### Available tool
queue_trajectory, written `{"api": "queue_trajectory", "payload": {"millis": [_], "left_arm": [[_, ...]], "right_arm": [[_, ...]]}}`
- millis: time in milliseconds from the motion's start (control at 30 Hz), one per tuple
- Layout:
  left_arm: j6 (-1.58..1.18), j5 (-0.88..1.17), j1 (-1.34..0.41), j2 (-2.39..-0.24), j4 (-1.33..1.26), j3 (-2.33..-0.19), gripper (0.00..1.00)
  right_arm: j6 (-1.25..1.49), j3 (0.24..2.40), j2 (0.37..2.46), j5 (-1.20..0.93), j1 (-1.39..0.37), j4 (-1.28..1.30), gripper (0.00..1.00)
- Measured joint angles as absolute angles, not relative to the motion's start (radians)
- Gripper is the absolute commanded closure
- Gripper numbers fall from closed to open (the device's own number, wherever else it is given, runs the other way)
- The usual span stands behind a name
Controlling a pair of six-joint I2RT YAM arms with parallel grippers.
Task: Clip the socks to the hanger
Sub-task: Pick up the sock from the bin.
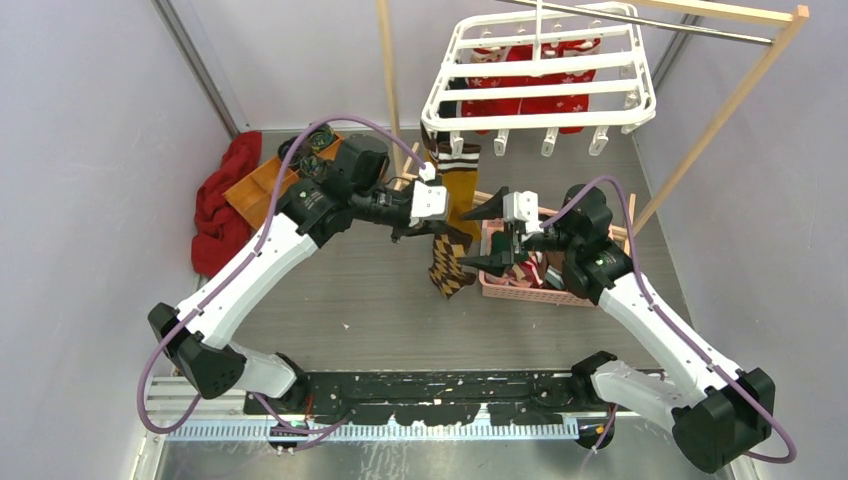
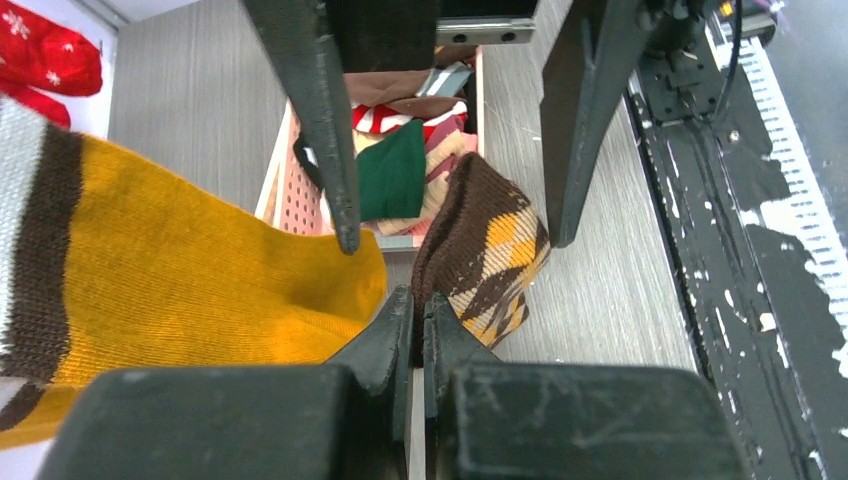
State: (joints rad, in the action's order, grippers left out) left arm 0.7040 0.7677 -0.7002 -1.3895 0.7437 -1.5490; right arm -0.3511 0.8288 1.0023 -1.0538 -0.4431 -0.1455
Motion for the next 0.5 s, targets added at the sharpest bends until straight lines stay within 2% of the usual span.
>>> {"api": "queue_trajectory", "payload": {"millis": [500], "left_arm": [[0.422, 0.696, -0.7, -1.389, 0.559, -1.506, 1.0]], "right_arm": [[-0.31, 0.829, 0.992, -0.973, -0.444, -0.149, 0.38]]}}
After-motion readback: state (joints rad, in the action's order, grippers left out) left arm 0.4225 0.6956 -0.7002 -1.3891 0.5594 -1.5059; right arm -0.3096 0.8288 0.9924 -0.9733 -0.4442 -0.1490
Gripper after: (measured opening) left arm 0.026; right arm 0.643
